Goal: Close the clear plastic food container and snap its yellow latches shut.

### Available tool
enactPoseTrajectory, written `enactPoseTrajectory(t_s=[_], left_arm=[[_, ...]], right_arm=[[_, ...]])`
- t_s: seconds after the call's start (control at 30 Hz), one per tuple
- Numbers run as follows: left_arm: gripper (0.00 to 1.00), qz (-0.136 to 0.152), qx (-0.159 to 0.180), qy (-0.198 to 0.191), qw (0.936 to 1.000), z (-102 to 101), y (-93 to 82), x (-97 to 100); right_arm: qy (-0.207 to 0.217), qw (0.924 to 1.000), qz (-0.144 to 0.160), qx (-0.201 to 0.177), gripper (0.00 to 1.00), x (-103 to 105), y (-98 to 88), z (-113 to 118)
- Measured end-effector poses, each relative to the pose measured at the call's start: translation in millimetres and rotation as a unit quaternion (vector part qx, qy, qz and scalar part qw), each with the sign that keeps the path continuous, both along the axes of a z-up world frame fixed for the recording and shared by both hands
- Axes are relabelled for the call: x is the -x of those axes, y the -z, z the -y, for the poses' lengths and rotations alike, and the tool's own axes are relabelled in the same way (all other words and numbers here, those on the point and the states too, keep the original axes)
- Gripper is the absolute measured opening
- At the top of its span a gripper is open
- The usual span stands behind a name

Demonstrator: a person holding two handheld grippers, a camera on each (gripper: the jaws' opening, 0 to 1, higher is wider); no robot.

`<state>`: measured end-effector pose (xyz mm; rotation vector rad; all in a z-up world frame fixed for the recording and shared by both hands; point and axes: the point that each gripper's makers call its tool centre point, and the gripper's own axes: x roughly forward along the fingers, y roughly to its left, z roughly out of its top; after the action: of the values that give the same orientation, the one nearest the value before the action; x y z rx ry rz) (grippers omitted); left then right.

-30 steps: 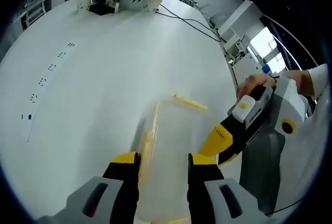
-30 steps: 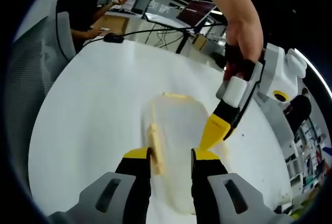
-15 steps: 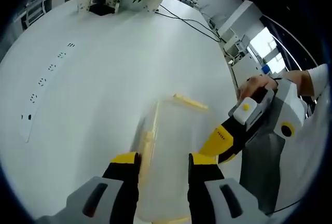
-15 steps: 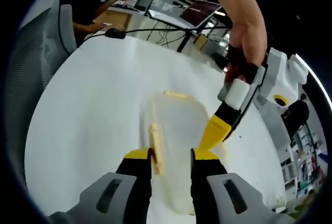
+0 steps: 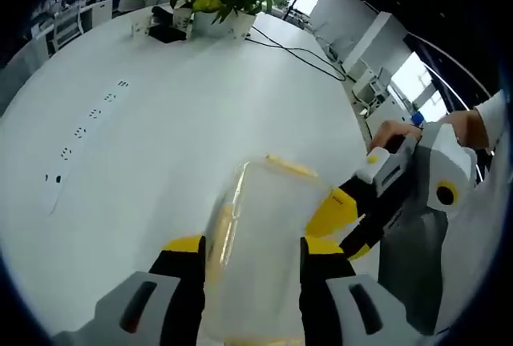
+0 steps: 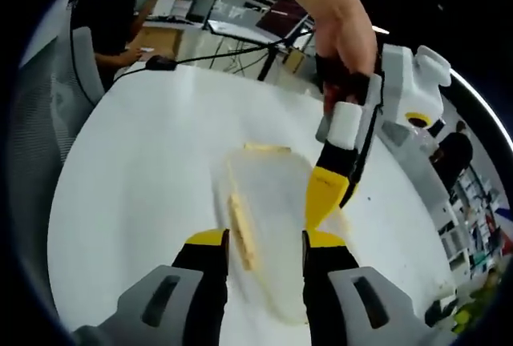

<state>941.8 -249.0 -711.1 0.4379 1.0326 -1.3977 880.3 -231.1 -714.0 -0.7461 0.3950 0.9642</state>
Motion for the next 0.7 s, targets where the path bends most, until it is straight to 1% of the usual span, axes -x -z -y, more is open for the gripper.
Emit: enactPoseTrajectory(t_s=[0.13,0.2,0.27,0.33,0.43,0.57,0.63,0.67,0.7], left_arm=[[0.43,0.006,0.016,-0.015,0.9997,-5,-6.8,1.6],[0.42,0.018,0.026,-0.027,0.9991,-9,-7.7,-3.1],[0.42,0.024,0.037,-0.039,0.9982,-12,-13.3,-4.6],[0.42,0.030,0.043,-0.045,0.9976,-16,-13.7,-7.1],[0.42,0.045,0.049,-0.053,0.9964,-23,-17.7,-3.6],[0.42,0.058,0.066,-0.081,0.9928,-33,-19.4,1.4],[0.41,0.070,0.069,-0.087,0.9913,-38,-18.4,6.0],[0.41,0.081,0.074,-0.092,0.9897,-41,-18.6,7.7],[0.41,0.083,0.076,-0.098,0.9887,-43,-18.5,9.6]], right_arm=[[0.015,0.9998,-0.009,-0.003,0.36,-1,-2.2,6],[0.019,0.9997,-0.012,-0.004,0.36,-1,-4.4,9],[0.023,0.9996,-0.013,-0.005,0.36,-1,-7.0,12],[0.029,0.9994,-0.015,-0.008,0.36,-2,-10.1,16],[0.036,0.9990,-0.023,-0.011,0.38,-3,-11.4,20],[0.046,0.9983,-0.035,-0.015,0.40,-3,-9.4,26],[0.050,0.9979,-0.038,-0.016,0.40,-3,-8.4,29],[0.053,0.9977,-0.039,-0.016,0.40,-3,-8.0,30],[0.055,0.9976,-0.039,-0.015,0.41,-3,-7.8,32]])
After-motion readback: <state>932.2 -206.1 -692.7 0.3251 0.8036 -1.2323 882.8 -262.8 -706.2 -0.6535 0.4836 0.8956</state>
